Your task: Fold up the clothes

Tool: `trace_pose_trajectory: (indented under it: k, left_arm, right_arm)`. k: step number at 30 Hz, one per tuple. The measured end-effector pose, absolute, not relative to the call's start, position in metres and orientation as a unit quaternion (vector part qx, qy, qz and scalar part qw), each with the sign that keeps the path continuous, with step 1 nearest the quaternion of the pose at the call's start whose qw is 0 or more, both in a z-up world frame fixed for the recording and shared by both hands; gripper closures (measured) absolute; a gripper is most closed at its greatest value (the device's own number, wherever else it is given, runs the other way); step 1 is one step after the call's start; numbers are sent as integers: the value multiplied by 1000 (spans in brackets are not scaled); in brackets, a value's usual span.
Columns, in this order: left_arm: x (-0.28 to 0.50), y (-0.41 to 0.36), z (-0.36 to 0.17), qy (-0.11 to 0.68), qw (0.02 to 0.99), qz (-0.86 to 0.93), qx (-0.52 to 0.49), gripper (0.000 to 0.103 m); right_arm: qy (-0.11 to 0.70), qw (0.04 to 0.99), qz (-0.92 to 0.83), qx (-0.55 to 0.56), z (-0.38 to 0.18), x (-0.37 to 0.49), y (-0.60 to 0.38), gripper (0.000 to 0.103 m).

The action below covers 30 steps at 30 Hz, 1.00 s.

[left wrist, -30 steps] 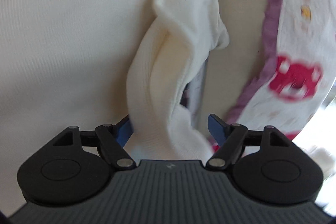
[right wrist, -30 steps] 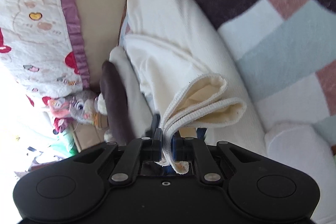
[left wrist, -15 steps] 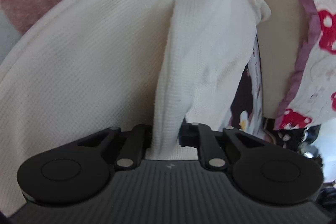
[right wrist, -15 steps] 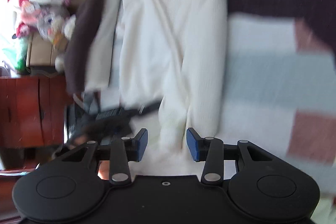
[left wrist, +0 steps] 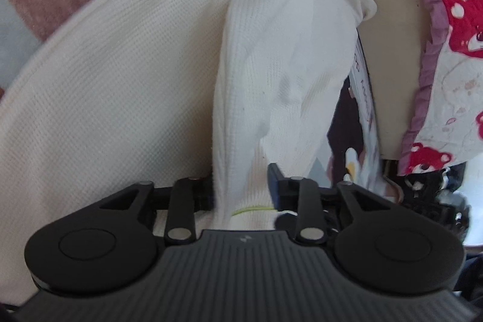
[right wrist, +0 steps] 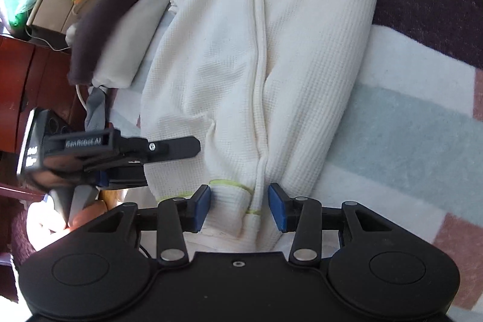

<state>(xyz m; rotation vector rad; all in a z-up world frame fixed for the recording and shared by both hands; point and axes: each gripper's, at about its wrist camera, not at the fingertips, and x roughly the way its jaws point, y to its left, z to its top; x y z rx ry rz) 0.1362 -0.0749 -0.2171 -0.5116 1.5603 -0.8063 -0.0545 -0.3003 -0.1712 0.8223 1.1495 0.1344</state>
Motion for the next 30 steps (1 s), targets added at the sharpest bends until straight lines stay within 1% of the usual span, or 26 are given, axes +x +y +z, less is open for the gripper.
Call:
trace_pose_trajectory:
  k: [1, 4, 5, 6, 7, 8, 10, 11, 12, 15, 17, 18, 20, 23, 28, 30]
  left_arm:
    - [138, -73, -211, 663, 617, -353, -232, 89]
    - [143, -68, -192, 631, 611, -394, -270, 89]
    - [143, -67, -188, 626, 610, -402, -272, 88]
    - [142, -68, -189, 633, 619, -394, -246, 85]
    - [141, -70, -190, 639, 627, -386, -220, 73]
    - [140, -72, -190, 645, 635, -378, -193, 64]
    - [138, -80, -191, 647, 665, -351, -122, 64]
    - [138, -85, -189, 644, 675, -347, -96, 64]
    - [138, -88, -186, 641, 676, -353, -91, 63]
    - [146, -90, -164, 606, 689, -377, -126, 54]
    - [158, -90, -150, 570, 718, -373, -145, 45]
    - [166, -90, -143, 551, 733, -369, -149, 43]
    - [189, -86, -132, 515, 766, -360, -136, 42]
    - [230, -95, -130, 500, 785, -350, -107, 42]
    - [260, -144, -150, 499, 794, -339, -74, 43]
    - [264, -143, -160, 502, 797, -325, -82, 43]
  right_arm:
    - [524, 756, 70, 386, -169, -57, -301, 94]
    - [479, 740, 118, 457, -153, -68, -311, 94]
    - [476, 737, 119, 466, -153, -73, -314, 94]
    - [490, 747, 98, 439, -154, -75, -314, 94]
    - [503, 756, 77, 412, -156, -77, -314, 94]
    - [516, 763, 56, 384, -158, -80, -314, 94]
    - [535, 775, 22, 336, -162, -85, -314, 94]
    - [531, 775, 21, 341, -164, -89, -315, 94]
    - [526, 774, 21, 351, -165, -91, -316, 94]
    - [526, 779, 24, 342, -163, -93, -313, 94]
    - [529, 783, 31, 326, -161, -95, -314, 94]
    - [530, 784, 33, 321, -160, -95, -314, 94]
    - [534, 782, 35, 319, -161, -93, -315, 94]
    - [539, 780, 38, 316, -162, -89, -316, 94]
    - [548, 778, 47, 302, -163, -85, -316, 94]
    - [550, 780, 51, 295, -161, -87, -317, 94]
